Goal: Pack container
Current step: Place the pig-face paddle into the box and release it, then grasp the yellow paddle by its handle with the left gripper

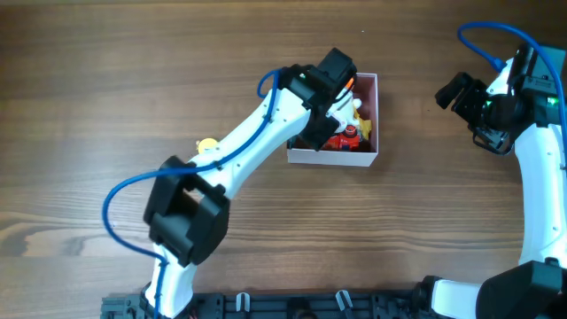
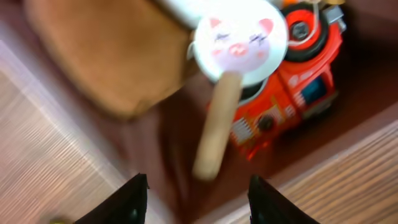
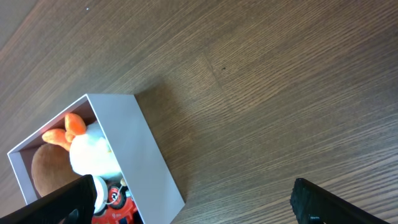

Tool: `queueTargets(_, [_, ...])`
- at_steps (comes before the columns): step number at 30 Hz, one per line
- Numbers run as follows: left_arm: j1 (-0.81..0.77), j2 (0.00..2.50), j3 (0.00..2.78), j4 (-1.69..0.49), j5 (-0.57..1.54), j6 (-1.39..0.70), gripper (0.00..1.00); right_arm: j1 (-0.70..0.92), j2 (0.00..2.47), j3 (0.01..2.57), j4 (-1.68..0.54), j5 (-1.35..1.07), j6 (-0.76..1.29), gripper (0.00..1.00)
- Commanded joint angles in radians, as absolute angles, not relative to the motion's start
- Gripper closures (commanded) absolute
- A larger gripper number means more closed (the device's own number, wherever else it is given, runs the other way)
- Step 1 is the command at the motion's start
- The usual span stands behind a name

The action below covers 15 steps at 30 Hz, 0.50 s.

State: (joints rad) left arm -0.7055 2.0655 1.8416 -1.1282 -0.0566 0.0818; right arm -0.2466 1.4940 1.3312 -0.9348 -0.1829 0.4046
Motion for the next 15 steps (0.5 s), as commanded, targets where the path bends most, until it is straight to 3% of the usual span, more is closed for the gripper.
queueTargets(1, [-0.645,1.923,1.888,-1.199,-0.136,-0.03,0.52,-0.246,1.502,1.329,-0.931,-0.189,0.42,0.0])
queueTargets(3, [-0.595,1.896,1.888,-1.25,-0.136,-0.087,0.51,-0.246,1.502,1.329,-0.931,-0.189,0.42,0.0])
queueTargets(7, [-0.44,1.885,1.878,-1.365,-0.112,-0.202,0.4,-0.246,1.502,1.329,-0.931,-0.189,0.42,0.01])
queueTargets(12, [-0.265,1.898,1.75,-1.369,0.011,-0.214,0.41,-0.246,1.502,1.329,-0.931,-0.189,0.42,0.0])
queueTargets(15, [-0.208,1.898,1.609,-1.299,0.011,-0.213,0.46,-0.246,1.502,1.329,-0.931,-0.189,0.42,0.0])
